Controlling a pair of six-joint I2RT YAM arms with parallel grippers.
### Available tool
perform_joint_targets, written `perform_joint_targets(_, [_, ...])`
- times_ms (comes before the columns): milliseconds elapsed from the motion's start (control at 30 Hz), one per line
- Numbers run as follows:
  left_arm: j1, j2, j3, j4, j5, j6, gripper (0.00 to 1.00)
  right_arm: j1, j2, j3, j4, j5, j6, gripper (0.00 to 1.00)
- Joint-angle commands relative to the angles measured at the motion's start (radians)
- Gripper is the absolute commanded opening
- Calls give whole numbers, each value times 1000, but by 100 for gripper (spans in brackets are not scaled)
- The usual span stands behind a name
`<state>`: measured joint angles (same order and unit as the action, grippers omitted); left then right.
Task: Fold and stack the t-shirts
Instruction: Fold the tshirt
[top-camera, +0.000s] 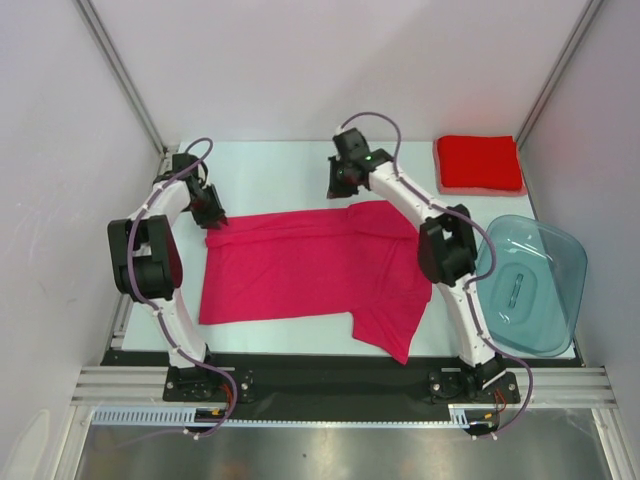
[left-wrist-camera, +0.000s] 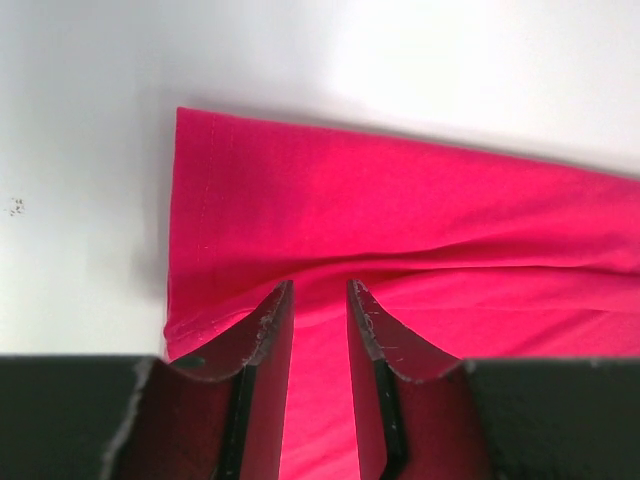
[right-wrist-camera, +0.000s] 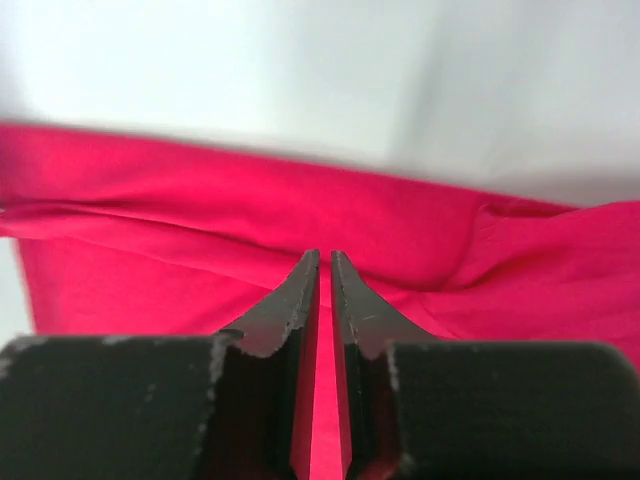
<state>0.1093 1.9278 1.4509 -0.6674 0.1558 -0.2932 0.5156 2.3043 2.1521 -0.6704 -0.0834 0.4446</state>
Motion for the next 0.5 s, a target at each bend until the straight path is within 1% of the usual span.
perform_joint_targets(0, [-7, -3, 36, -12, -25, 32, 33, 11, 82, 61, -98, 82, 9, 13])
perform_joint_targets(67, [-7, 2, 43, -15, -27, 35, 33, 17, 105, 71, -116, 122, -6, 14])
perform_joint_targets(267, [-5, 25, 74, -20, -18, 35, 33, 23, 130, 77, -162, 159, -44, 22])
perform_joint_targets(467, [-5, 60, 120, -38, -22, 40, 33, 27, 147, 80, -164, 149, -53, 22])
